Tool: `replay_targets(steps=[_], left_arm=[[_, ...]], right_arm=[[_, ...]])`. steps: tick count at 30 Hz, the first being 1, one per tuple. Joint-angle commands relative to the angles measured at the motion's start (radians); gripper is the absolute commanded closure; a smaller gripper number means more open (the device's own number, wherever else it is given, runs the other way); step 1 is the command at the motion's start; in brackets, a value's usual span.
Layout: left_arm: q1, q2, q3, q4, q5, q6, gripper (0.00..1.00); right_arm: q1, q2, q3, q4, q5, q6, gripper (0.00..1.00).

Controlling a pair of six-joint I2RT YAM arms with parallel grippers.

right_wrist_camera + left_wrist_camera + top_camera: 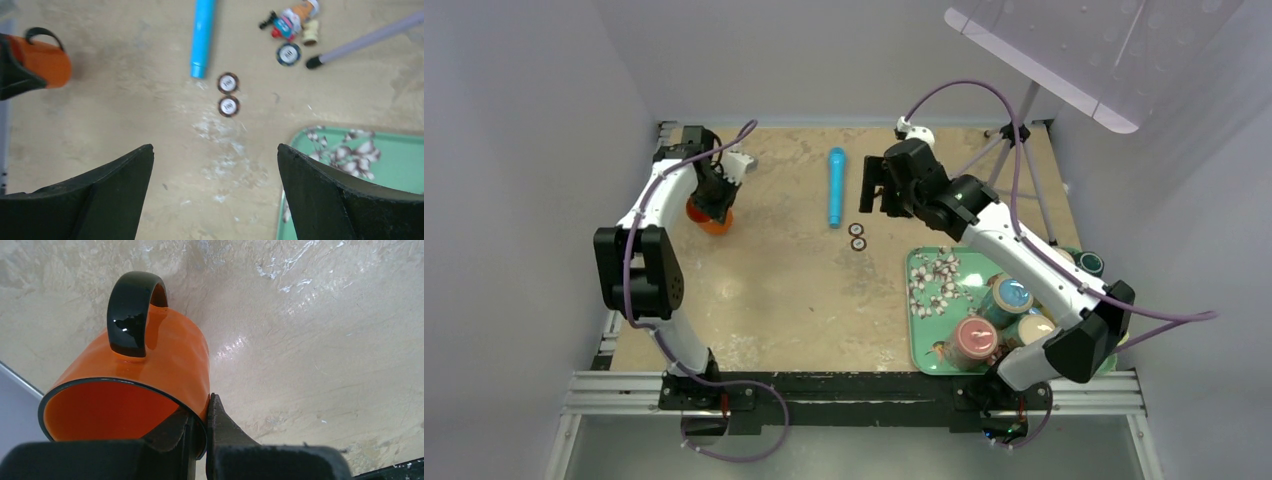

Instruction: Turn the mug right side up

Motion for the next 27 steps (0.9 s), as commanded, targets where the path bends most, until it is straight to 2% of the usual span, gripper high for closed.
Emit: replay_targets(steps=[1,10,13,19,23,27], left_arm=[[0.018,0.037,0.035,0.038,0.012,0.023,1.00],[0.018,0.075,-0.012,0.042,0.040,0.027,1.00],[0.018,0.079,-0.012,0.034,0.053,0.027,0.86],[0.018,0.071,-0.023,0.050,0.055,0.026,0.76],[0.018,0.086,-0.020,0.048,0.059,0.026,0.70],[0.018,0.056,-0.009,0.023,0.089,0.022,0.51]], right_arm=[[-0.006,0.022,0.039,-0.294,0.150,0.134,0.03],[-0.057,-0.129,-0.174,-0.530,0.115,0.401,0.03],[-0.074,-0.162,-0.221,-0.636,0.112,0.474,0.03],[-0.077,-0.346,-0.393,-0.642,0.019,0.587,0.03],[-0.076,-0.408,-0.454,-0.641,-0.020,0.609,0.04],[-0.076,-0.459,-0.534,-0.641,-0.080,0.602,0.08]])
